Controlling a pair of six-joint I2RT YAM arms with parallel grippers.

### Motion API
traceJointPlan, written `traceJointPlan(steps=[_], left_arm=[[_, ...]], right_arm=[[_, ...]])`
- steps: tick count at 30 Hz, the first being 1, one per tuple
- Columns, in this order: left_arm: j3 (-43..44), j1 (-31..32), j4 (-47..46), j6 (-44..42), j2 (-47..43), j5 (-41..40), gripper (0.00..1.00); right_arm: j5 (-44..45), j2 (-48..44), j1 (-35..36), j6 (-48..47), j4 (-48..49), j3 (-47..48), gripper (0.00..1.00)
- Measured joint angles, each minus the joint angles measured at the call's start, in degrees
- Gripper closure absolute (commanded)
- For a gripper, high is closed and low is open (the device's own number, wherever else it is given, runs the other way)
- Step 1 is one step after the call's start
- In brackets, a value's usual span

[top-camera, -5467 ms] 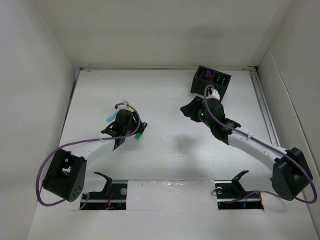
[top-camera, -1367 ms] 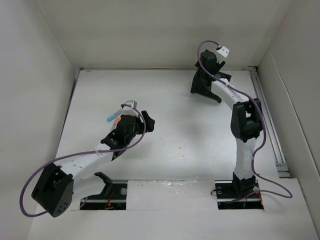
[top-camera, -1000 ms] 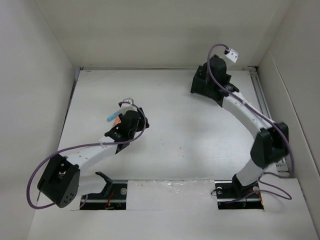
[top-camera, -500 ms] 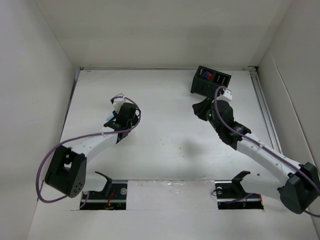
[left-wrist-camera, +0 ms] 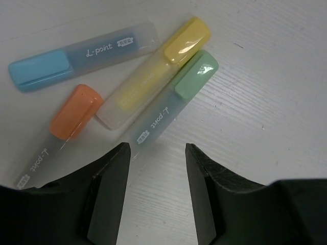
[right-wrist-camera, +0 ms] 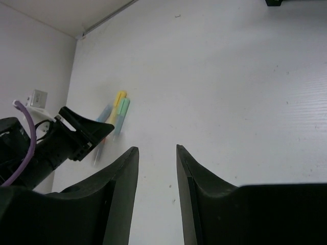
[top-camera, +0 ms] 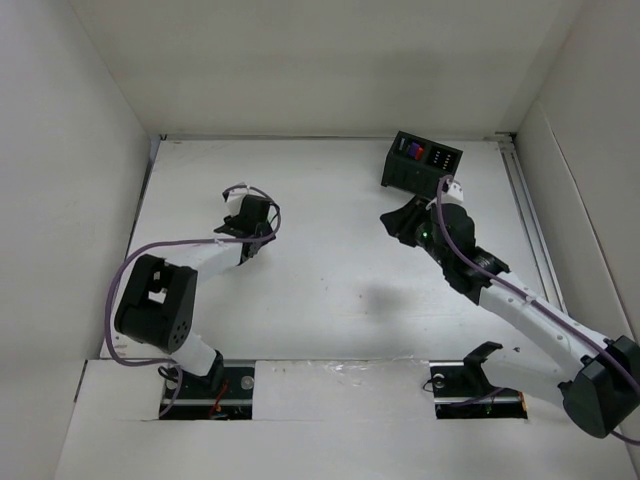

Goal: Sort the stationery into containers
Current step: Pick up the pen from the center of the board.

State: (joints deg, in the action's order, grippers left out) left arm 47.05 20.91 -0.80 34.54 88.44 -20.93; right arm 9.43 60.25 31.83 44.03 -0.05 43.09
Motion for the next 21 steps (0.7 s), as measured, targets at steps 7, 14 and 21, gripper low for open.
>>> traceJointPlan(steps=[7, 14, 21], left_arm=[[2.4, 0.0, -0.2, -1.6, 4.2, -1.0, 0.56], [4.6, 0.0, 0.4, -1.9, 6.9, -3.2, 0.56], [6.7, 0.3, 0.8, -3.1, 11.1, -2.9, 0.61]], right_arm=[[-2.4, 0.0, -0.4, 0.0, 0.0, 0.0, 0.58], [-3.7, 0.3, -0.4, 0.2, 0.1, 0.0, 0.57], [-3.9, 1.2, -0.3, 0.4, 0.1, 0.0, 0.56]])
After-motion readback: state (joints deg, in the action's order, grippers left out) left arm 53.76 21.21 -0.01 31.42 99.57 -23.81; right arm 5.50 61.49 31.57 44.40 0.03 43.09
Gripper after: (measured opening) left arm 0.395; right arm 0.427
